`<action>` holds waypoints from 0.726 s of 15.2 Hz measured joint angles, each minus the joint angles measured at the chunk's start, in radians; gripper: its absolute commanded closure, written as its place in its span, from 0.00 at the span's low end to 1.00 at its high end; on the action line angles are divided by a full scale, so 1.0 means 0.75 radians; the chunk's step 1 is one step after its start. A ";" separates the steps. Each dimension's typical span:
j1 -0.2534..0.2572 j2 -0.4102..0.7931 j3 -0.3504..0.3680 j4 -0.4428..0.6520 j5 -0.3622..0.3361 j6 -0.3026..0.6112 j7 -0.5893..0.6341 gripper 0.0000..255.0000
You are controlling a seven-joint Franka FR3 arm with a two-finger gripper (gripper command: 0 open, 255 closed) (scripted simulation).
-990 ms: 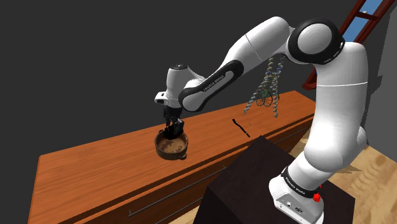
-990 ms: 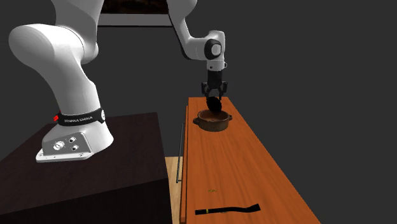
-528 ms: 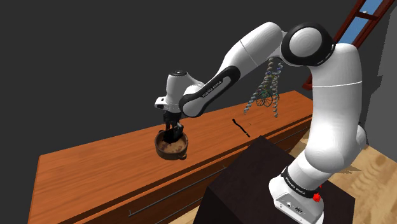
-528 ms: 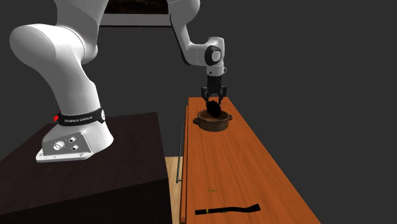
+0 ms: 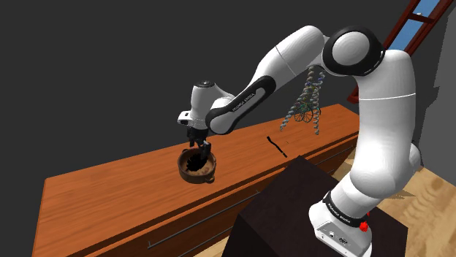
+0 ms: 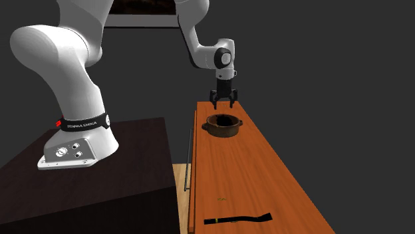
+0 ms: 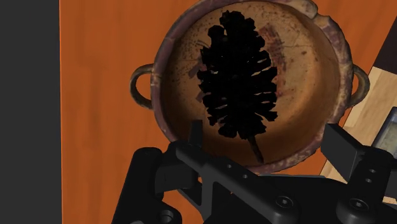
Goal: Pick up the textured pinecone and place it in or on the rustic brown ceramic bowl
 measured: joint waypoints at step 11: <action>-0.068 -0.134 0.085 -0.018 0.098 -0.107 -0.064 0.00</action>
